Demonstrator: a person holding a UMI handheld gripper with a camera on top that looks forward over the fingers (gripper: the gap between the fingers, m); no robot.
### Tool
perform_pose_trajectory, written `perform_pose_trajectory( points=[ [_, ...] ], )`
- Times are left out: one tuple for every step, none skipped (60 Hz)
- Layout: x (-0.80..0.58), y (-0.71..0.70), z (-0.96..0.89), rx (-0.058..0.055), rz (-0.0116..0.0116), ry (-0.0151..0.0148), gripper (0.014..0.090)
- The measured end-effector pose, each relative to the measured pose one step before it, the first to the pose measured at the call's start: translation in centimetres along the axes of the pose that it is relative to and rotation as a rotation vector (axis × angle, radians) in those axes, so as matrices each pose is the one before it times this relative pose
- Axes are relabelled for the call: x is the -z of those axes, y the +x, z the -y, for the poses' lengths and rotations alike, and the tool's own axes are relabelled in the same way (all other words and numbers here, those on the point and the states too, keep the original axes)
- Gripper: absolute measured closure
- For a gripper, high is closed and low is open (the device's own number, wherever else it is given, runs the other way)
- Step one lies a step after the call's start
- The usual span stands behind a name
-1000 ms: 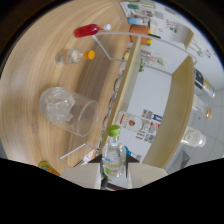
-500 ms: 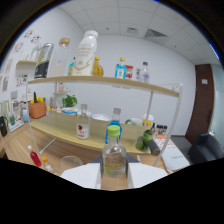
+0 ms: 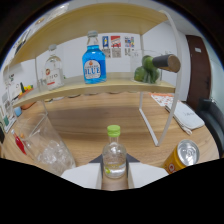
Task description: Make me a cup of Vodka Sunrise.
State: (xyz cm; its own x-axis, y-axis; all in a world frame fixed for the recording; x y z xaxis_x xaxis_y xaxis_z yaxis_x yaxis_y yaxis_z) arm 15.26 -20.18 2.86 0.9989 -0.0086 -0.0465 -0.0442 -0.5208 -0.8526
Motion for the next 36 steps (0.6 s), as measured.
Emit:
perform_pose_trajectory(
  points=[
    [-0.089,0.093,-0.226,0.0023,-0.0033,-0.00777,0.0698],
    [-0.074,0.071,-0.24,0.0017,-0.00289,-0.00869,0.0698],
    [-0.084,0.033,-0.273,0.0011,-0.00233,-0.00988,0.0699],
    [-0.078,0.033,-0.251,-0.0006,-0.00179,-0.00922,0.07],
    [-0.04,0.049,-0.229,-0.0013,-0.00284,-0.01027,0.07],
    [-0.008,0.032,0.012,-0.0024,-0.00287,-0.00117,0.0698],
    [0.036,-0.001,0.02,-0.0006,-0.00116,0.00073,0.0698],
    [0.002,-0.019,-0.065,0.0001,-0.00096,-0.00103,0.0697],
    [-0.024,0.033,0.055,0.0013,-0.00074,0.00095,0.0695],
    [0.019,0.018,-0.038,0.0019,-0.00136,-0.0019,0.0694],
    [0.02,0.032,-0.028,0.0026,-0.00291,-0.00086,0.0694],
    [0.026,0.022,-0.043,0.004,-0.00317,-0.00149,0.0693],
    [0.058,-0.024,-0.051,0.0053,-0.00222,-0.00198,0.0692],
    [0.065,-0.019,-0.054,0.0059,-0.0018,-0.00211,0.0691],
    [0.071,-0.036,-0.057,0.0064,-0.00083,-0.00164,0.0691],
    [0.067,-0.037,-0.053,0.0057,-0.0009,-0.00083,0.0687],
    [0.057,-0.014,-0.055,0.0054,-0.00118,0.00015,0.0686],
    [0.076,-0.041,-0.065,0.0034,-0.00182,0.00118,0.0684],
    [0.058,-0.025,-0.06,0.0034,-0.00161,0.00018,0.0685],
    [0.062,-0.014,-0.059,0.0025,-0.00167,0.0008,0.0683],
    [0.063,-0.019,-0.073,0.001,-0.00048,-0.00045,0.0683],
    [0.054,-0.027,-0.098,-0.0008,-0.00066,-0.00269,0.0683],
    [0.037,-0.004,-0.069,-0.0013,0.00002,-0.00197,0.0681],
    [0.049,-0.033,-0.064,-0.0023,0.0013,-0.00191,0.068],
    [0.052,-0.018,-0.081,-0.0034,0.00197,-0.00289,0.068],
    [0.066,-0.035,-0.088,-0.0039,0.00209,-0.00232,0.0681],
    [0.063,-0.014,-0.125,-0.0038,0.00165,-0.0034,0.068],
    [0.055,0.007,-0.116,-0.0044,0.00052,-0.00313,0.068],
    [0.013,0.04,-0.144,-0.0023,-0.00032,-0.00403,0.0678],
    [0.075,0.02,-0.06,-0.0043,-0.00054,-0.00185,0.0676],
    [0.057,-0.002,0.023,-0.0042,0.00107,0.00185,0.0676],
    [0.072,0.04,0.008,-0.0025,-0.00112,0.00135,0.0673],
    [0.089,0.046,0.006,-0.001,-0.00219,0.00122,0.0669],
    [0.102,0.035,0.052,-0.0003,-0.00177,0.00202,0.0659],
    [0.13,0.029,0.076,0.0004,-0.00159,0.00277,0.0645],
    [0.127,0.024,0.149,0.0002,-0.00125,0.00478,0.0625]
  ],
)
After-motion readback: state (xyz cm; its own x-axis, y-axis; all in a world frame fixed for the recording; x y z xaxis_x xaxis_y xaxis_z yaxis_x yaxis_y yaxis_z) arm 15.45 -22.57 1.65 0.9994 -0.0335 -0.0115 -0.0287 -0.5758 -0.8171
